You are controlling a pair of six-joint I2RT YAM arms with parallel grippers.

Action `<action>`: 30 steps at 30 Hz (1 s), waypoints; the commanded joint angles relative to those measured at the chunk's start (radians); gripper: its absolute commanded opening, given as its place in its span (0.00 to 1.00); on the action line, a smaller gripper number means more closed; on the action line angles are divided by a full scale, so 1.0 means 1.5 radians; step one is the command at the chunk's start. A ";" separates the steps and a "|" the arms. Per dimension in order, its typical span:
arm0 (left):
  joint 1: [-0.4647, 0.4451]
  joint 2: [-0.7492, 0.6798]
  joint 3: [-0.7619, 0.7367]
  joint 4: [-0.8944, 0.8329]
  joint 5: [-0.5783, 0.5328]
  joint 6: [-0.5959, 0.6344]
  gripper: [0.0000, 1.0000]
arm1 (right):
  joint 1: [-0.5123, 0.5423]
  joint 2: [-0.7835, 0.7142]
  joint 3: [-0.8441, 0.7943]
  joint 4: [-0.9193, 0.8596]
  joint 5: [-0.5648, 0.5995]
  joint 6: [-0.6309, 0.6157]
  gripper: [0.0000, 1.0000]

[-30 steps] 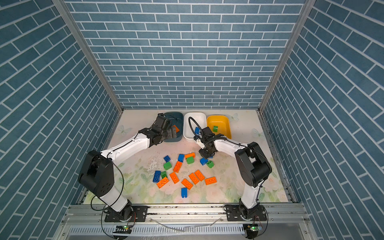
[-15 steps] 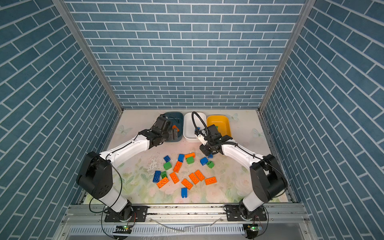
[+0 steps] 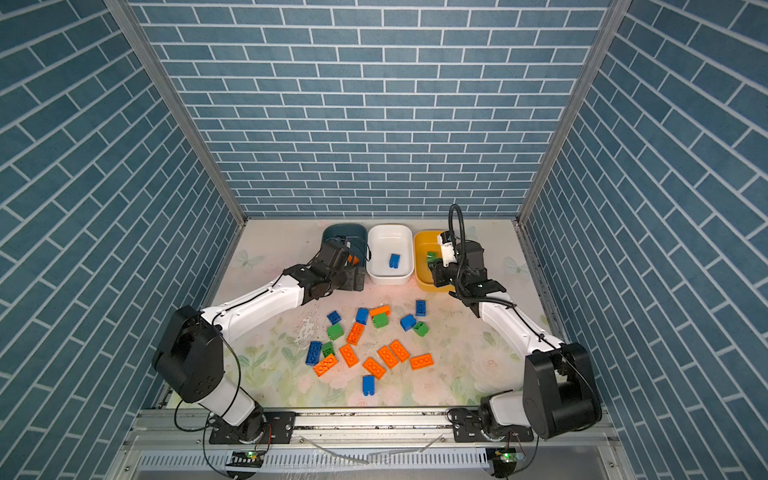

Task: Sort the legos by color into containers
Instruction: 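Lift the green brick toward the yellow tub with the right gripper, then release the green brick in the yellow tub while the left gripper lowers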

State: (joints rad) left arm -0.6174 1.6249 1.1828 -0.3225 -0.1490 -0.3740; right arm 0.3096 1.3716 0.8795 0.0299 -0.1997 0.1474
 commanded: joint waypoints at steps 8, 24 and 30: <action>-0.041 -0.004 -0.003 0.003 0.048 0.064 0.99 | -0.006 0.136 0.115 -0.092 0.101 0.059 0.23; -0.077 0.054 0.056 -0.093 0.100 0.179 0.99 | -0.005 0.148 0.175 -0.140 0.078 0.112 0.63; -0.078 0.075 0.073 -0.120 0.137 0.207 0.99 | -0.005 0.069 0.100 -0.091 0.104 0.161 0.99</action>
State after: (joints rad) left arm -0.7330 1.7164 1.2663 -0.4503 0.0185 -0.1032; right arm 0.3027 1.5307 1.0946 -0.1432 -0.0658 0.3195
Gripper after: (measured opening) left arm 0.993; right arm 0.964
